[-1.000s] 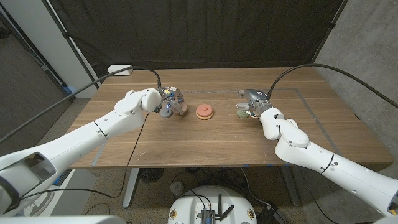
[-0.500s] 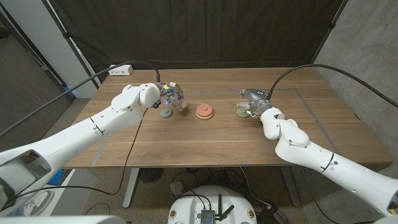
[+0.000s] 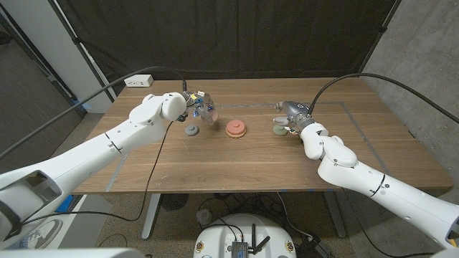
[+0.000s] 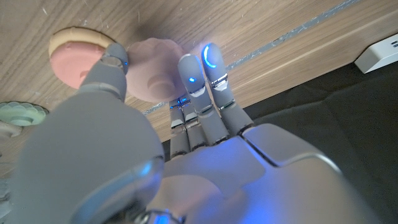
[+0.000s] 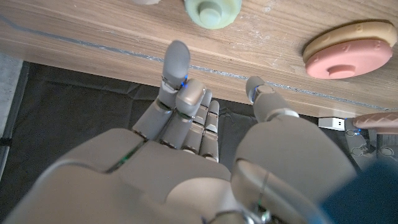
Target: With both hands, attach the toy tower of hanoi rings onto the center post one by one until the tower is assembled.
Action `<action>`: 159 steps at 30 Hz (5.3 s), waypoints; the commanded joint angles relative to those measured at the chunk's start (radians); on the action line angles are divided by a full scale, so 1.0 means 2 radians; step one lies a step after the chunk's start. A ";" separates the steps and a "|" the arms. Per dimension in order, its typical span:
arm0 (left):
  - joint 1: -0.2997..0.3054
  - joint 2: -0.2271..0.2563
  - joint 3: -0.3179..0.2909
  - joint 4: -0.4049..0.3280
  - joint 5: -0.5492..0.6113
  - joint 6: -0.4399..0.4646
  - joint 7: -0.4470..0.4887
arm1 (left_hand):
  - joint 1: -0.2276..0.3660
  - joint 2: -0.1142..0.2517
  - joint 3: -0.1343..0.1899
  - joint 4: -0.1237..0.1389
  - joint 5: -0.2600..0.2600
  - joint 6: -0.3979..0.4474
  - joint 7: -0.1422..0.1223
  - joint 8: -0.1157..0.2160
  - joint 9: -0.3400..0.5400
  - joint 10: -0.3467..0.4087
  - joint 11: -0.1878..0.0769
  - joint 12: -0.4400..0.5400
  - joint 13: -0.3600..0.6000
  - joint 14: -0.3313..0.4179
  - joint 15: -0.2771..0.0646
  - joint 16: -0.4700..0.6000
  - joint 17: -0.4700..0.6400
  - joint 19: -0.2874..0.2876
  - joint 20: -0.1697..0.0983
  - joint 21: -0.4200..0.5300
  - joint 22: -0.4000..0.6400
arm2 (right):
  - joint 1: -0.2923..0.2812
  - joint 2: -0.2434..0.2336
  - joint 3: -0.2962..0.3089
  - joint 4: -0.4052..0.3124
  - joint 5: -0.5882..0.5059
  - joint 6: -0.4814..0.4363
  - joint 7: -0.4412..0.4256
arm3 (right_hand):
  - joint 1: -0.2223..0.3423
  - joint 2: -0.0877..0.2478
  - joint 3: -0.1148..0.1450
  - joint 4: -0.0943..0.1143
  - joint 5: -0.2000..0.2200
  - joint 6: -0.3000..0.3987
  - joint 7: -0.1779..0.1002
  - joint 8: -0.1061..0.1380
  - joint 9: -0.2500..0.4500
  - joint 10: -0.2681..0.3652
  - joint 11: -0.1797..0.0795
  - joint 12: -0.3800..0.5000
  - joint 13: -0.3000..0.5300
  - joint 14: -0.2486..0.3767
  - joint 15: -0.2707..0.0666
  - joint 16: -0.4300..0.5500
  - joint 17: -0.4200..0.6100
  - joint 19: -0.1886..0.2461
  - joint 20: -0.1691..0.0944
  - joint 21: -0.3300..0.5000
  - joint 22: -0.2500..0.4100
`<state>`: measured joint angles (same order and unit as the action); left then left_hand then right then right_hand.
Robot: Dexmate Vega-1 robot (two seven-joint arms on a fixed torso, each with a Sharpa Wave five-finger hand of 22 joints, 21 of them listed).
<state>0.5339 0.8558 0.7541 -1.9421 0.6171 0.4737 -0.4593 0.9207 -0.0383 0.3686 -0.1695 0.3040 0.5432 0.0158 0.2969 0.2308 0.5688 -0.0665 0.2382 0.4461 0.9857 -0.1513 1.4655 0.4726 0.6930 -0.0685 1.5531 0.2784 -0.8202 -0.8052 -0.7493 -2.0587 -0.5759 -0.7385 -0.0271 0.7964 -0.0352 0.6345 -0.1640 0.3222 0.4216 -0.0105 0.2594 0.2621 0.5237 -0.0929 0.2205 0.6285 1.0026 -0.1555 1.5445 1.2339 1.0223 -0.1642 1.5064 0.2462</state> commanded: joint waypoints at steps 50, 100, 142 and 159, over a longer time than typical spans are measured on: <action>-0.069 -0.074 0.049 0.088 -0.010 -0.107 -0.031 | 0.001 0.006 0.001 0.004 0.008 0.004 -0.003 -0.004 0.004 0.031 -0.028 -0.007 0.013 -0.005 -0.034 -0.001 0.002 -0.004 -0.069 0.001 0.001 | -0.014 -0.018 0.013 -0.015 0.035 -0.020 -0.022 | 0.001 0.007 0.005 0.000 0.006 0.008 0.004 -0.002 0.003 0.008 0.002 -0.001 0.004 0.002 -0.031 0.003 0.001 0.002 -0.028 0.005 -0.002; -0.080 -0.103 0.079 0.147 -0.013 -0.120 -0.018 | 0.001 0.008 0.001 0.003 0.010 0.007 -0.005 -0.007 0.005 0.036 -0.031 -0.009 0.020 -0.002 -0.034 0.000 0.003 -0.001 -0.070 0.001 0.003 | -0.004 -0.023 0.006 -0.013 0.044 -0.025 -0.020 | 0.000 0.009 0.006 0.000 0.006 0.010 0.004 -0.003 0.004 0.010 0.002 -0.001 0.006 0.004 -0.030 0.003 0.000 0.002 -0.028 0.007 -0.003; -0.084 -0.104 0.095 0.143 -0.002 -0.104 -0.040 | -0.006 0.002 -0.003 0.005 0.010 -0.013 -0.003 -0.022 0.005 0.016 -0.028 -0.021 0.026 -0.010 -0.034 -0.004 0.002 -0.010 -0.069 -0.004 0.000 | -0.007 -0.029 0.009 -0.020 0.044 -0.023 -0.019 | -0.003 0.010 0.006 0.000 0.006 0.012 0.004 -0.004 0.004 0.012 0.002 -0.002 0.007 0.004 -0.030 0.002 0.001 0.001 -0.028 0.007 -0.003; -0.083 -0.099 0.095 0.127 0.014 -0.090 -0.050 | -0.037 -0.011 -0.017 0.011 0.006 -0.083 -0.001 -0.048 0.005 -0.068 -0.010 -0.030 0.033 -0.034 -0.034 -0.015 0.002 -0.031 -0.068 -0.011 -0.010 | -0.011 -0.029 0.014 -0.023 0.046 -0.024 -0.024 | -0.005 0.010 0.006 0.001 0.006 0.012 0.004 -0.005 0.005 0.012 0.002 -0.003 0.008 0.004 -0.030 0.002 0.001 0.002 -0.028 0.008 -0.003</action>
<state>0.3654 0.6496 0.9463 -1.6632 0.6263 0.2720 -0.5447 0.8476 -0.0475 0.3378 -0.1504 0.3172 0.3904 0.0110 0.2057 0.2386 0.4493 -0.0914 0.1806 0.5100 0.9248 -0.1335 1.4384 0.4750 0.6386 -0.0618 1.5375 0.2599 -0.8368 -0.8630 -0.7290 -2.0988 -0.4851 -0.7823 -0.0704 0.7924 -0.0154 0.6428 -0.1641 0.3290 0.4377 -0.0016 0.2514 0.2669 0.5397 -0.0912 0.2205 0.6419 1.0026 -0.1555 1.5445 1.2340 1.0224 -0.1642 1.5142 0.2370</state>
